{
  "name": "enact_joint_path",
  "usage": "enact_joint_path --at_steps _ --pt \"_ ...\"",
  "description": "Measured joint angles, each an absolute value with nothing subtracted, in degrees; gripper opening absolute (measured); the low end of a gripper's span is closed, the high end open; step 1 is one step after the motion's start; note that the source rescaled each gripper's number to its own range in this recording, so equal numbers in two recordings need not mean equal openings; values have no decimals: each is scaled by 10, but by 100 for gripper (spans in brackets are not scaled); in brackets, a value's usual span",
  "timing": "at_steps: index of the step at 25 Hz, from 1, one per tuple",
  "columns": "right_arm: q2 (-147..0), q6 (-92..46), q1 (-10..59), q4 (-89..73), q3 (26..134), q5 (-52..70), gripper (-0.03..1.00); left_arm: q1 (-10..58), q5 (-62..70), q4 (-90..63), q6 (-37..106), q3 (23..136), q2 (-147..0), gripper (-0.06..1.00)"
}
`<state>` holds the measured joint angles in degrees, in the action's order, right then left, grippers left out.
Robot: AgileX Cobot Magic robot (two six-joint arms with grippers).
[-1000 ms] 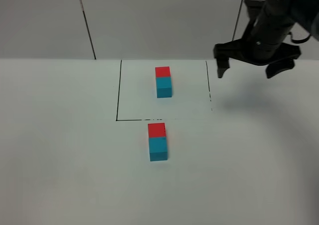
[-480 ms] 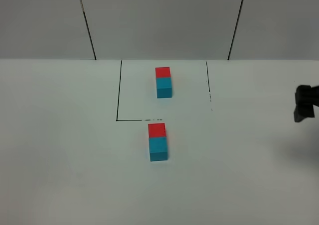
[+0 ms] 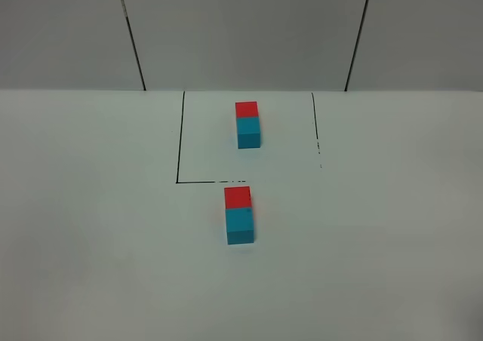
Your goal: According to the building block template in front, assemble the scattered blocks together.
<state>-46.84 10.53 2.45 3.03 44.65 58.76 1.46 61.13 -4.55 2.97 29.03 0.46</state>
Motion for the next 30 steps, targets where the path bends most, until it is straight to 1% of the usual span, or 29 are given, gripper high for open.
enact_joint_path --at_steps 7,12,18,23,30 --pt "-282 90 24 41 364 593 100 15 611 -45 30 290 5 67" --pt "-175 84 24 41 312 592 100 15 611 -45 30 290 5 67" --pt "-58 69 24 40 291 598 100 15 611 -45 30 290 5 67" --pt "-1 19 24 -4 287 603 100 15 611 -45 30 290 5 67" --pt "4 -6 24 -30 287 603 100 15 611 -45 30 290 5 67"
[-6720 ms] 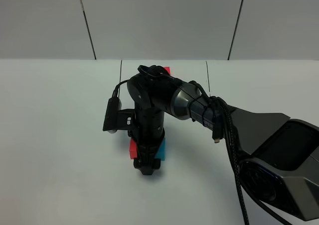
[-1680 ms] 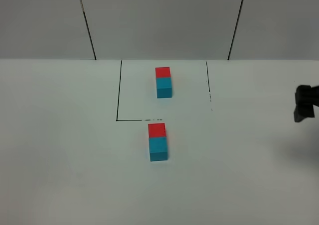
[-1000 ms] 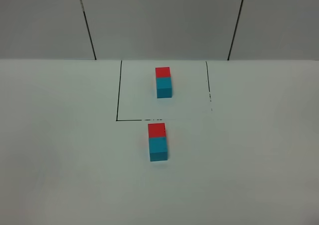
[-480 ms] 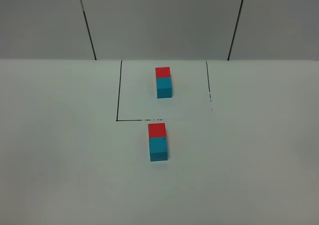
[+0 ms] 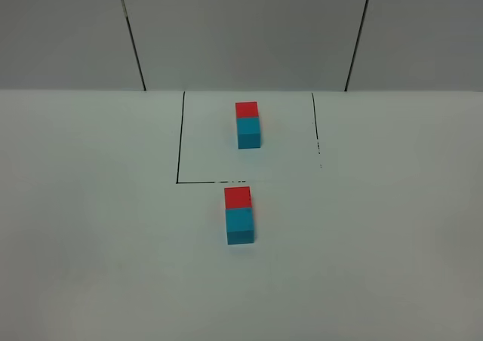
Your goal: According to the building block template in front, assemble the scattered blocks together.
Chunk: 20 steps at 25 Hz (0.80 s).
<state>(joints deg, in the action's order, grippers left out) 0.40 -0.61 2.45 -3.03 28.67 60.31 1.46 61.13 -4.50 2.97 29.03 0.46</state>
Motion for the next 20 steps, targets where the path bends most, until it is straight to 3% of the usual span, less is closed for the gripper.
enact_joint_path --at_steps 20 --pt "4 -7 24 -32 287 603 100 15 611 -45 30 290 5 67"
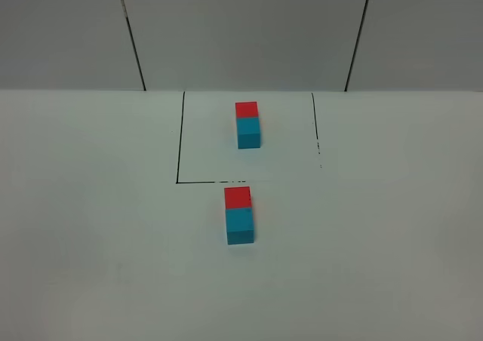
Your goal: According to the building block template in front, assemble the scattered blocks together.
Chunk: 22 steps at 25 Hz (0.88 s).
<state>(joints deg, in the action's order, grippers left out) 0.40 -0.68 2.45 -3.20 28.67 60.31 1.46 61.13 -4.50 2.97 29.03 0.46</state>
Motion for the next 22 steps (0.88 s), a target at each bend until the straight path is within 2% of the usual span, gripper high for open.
enact_joint_path --at_steps 22 --pt "4 28 24 -15 287 603 100 15 611 -45 30 290 5 67"
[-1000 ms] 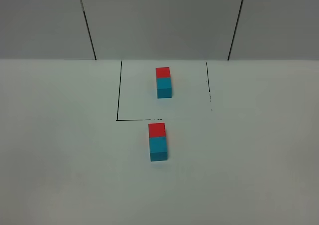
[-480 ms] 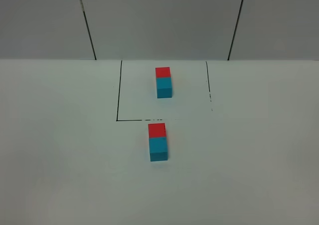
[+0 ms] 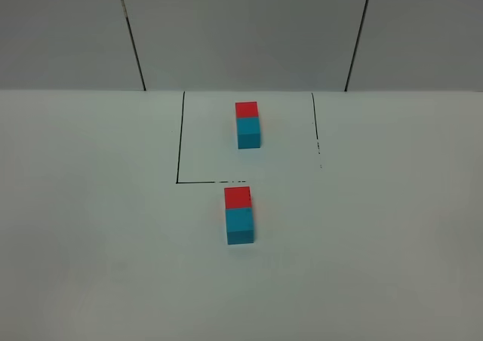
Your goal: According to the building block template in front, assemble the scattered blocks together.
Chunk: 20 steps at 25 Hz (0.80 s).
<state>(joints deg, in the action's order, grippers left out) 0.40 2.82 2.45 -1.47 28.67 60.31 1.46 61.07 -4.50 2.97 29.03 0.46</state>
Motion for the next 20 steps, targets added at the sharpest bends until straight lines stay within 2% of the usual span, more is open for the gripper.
enact_joint_path --at_steps 20 --pt "4 7 24 -30 287 603 100 15 611 -45 30 290 5 67"
